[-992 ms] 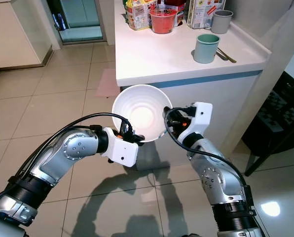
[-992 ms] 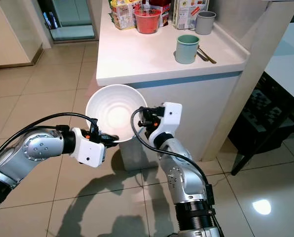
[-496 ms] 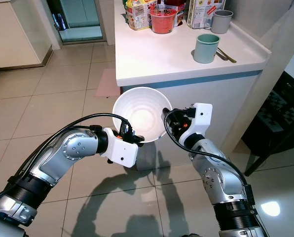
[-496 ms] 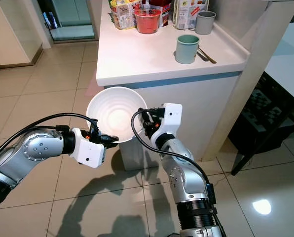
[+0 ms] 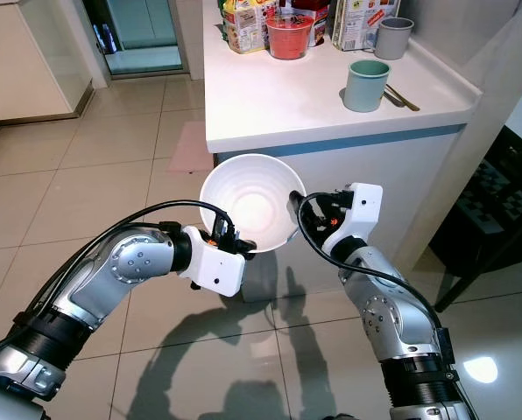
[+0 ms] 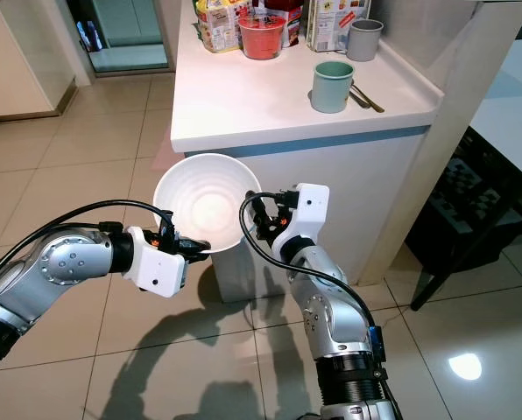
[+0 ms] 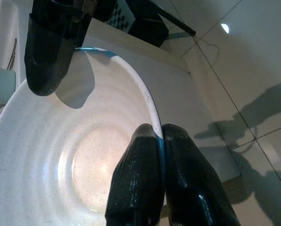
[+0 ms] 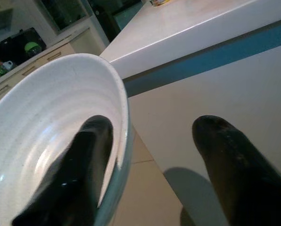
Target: Setting the table
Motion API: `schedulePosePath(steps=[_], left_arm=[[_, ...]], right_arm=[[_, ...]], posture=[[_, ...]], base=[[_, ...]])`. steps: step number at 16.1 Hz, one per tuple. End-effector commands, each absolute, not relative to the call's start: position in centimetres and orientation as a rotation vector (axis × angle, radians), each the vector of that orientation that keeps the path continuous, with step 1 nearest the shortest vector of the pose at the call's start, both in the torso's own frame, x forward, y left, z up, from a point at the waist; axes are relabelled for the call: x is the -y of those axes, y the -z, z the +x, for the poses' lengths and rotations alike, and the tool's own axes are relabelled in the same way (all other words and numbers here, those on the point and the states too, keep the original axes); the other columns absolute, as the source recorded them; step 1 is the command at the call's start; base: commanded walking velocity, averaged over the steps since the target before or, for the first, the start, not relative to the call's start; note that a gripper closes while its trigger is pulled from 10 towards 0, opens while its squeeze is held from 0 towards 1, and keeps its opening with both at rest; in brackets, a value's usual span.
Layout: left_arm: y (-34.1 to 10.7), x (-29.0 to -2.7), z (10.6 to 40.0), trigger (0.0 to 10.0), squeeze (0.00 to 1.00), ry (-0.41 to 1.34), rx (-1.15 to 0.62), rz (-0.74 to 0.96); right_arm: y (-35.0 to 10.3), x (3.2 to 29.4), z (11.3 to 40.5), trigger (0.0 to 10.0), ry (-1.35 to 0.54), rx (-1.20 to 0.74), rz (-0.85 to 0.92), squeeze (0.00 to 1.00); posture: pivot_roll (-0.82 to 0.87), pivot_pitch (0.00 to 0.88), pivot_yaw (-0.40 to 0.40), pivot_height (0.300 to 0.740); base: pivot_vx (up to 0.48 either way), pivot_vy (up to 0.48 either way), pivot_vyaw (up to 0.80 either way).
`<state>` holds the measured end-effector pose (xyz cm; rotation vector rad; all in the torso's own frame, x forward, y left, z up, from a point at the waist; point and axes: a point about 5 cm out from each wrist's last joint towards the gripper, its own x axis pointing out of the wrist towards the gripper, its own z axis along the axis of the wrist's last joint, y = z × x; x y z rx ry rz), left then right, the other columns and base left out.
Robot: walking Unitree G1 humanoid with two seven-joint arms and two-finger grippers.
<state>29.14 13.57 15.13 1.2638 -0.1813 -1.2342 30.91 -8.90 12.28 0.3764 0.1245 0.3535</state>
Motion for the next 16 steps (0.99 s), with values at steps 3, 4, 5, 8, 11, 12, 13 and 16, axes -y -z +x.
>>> schedulePosePath(steps=[3,4,5,8,11,12,13,16], left_arm=[[-18.0,-12.9,29.3,0.0,0.0,1.197,0.332,1.277],[-18.0,-12.9,29.4,0.0,0.0,1.197,0.332,1.277],[-18.0,-12.9,29.4,0.0,0.0,1.197,0.332,1.278],[-18.0,-12.8,29.4,0.0,0.0,1.197,0.334,1.278],[-18.2,-12.6,29.4,0.0,0.0,1.199,0.343,1.276],[-18.2,-12.6,29.4,0.0,0.0,1.198,0.346,1.276],[-18.3,-12.6,29.4,0.0,0.0,1.197,0.349,1.274],[-18.4,-12.5,29.3,0.0,0.0,1.196,0.355,1.269]], right_arm=[[-14.1,7.9,30.7,10.0,-0.423,-0.079,0.44,0.0],[-14.5,7.7,30.7,10.0,-0.439,-0.07,0.465,0.0],[-14.9,7.5,30.7,10.0,-0.451,-0.071,0.521,0.0],[-15.5,7.6,30.9,10.0,-0.453,-0.083,0.68,0.0],[-14.8,7.7,31.2,10.0,-0.426,-0.12,0.665,0.0],[-14.4,7.6,31.2,10.0,-0.423,-0.138,0.646,0.0],[-13.7,7.5,31.2,2.9,-0.402,-0.167,0.63,0.0],[-13.2,7.5,31.2,0.0,-0.388,-0.184,0.623,0.0]], posture=[[0.17,0.0,0.08,0.74],[0.17,0.0,0.081,0.74],[0.17,0.0,0.081,0.74],[0.17,0.0,0.082,0.74],[0.17,0.0,0.082,0.74],[0.17,0.0,0.082,0.74],[0.17,0.0,0.081,0.74],[0.17,0.0,0.08,0.74]], base=[[0.0,0.0,0.0],[0.0,0.0,0.0],[0.0,0.0,0.0],[0.0,0.0,0.0],[0.0,0.0,0.0],[0.0,0.0,0.0],[0.0,0.0,0.0],[0.0,0.0,0.0]])
